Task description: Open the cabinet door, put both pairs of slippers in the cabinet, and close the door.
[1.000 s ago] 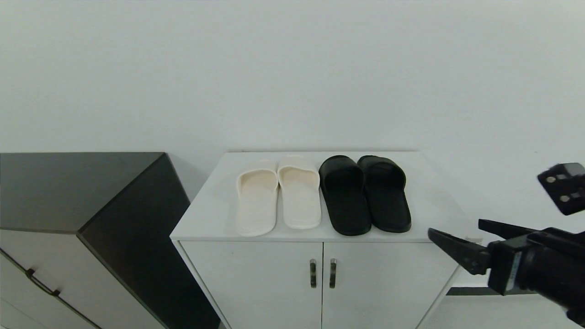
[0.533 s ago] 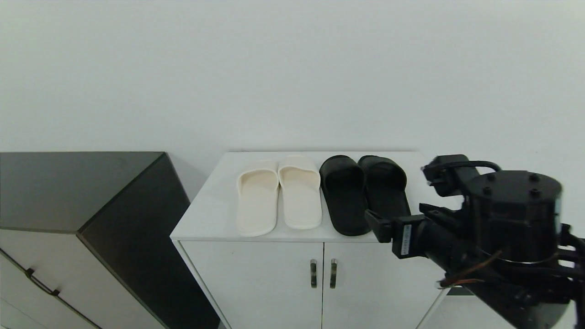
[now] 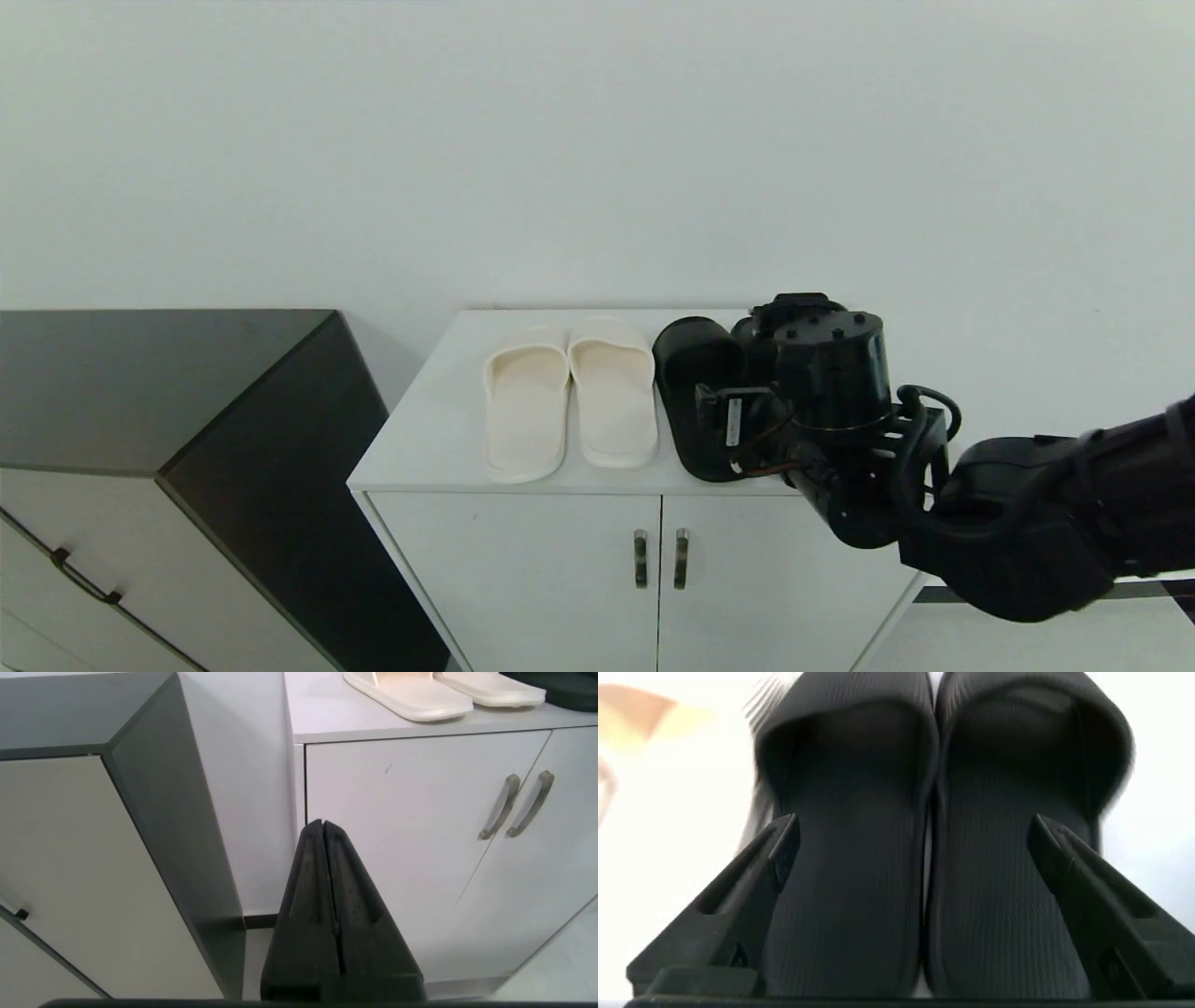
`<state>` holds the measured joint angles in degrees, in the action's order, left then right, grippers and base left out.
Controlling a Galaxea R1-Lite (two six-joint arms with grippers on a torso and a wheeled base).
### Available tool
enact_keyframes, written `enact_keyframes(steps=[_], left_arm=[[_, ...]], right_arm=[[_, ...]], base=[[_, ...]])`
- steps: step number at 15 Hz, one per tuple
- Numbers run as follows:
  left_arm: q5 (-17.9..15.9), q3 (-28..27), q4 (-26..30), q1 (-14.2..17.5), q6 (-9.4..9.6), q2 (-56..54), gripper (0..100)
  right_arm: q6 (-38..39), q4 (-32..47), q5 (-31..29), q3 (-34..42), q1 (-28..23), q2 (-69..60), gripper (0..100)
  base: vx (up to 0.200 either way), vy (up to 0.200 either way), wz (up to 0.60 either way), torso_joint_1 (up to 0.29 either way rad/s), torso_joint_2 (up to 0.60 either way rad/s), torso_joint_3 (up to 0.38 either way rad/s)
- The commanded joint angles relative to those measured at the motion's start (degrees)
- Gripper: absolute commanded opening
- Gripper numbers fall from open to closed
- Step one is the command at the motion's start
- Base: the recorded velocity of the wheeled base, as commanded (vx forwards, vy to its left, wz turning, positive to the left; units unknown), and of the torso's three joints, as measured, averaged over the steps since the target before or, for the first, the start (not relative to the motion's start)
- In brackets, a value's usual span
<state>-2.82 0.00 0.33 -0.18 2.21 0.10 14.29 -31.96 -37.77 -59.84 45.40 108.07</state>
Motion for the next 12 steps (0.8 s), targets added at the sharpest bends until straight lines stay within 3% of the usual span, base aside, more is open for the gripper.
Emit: enact_keyframes(steps=[1,12], left_arm=[[0.00,0.00,0.02,0.01,-0.01,0.08,0],[0.00,0.00,0.02,0.01,-0.10,-0.01,0]], right_arm=[[-0.22,0.06,-0.03,-3.96,-2.07,4.52,100],[-4.88,-0.03,1.82,-16.27,-7.25,14.01,100]], base=[[0.000,0.000,0.00,0.000,0.00,0.000],[0.000,0.000,0.00,0.000,0.00,0.000]])
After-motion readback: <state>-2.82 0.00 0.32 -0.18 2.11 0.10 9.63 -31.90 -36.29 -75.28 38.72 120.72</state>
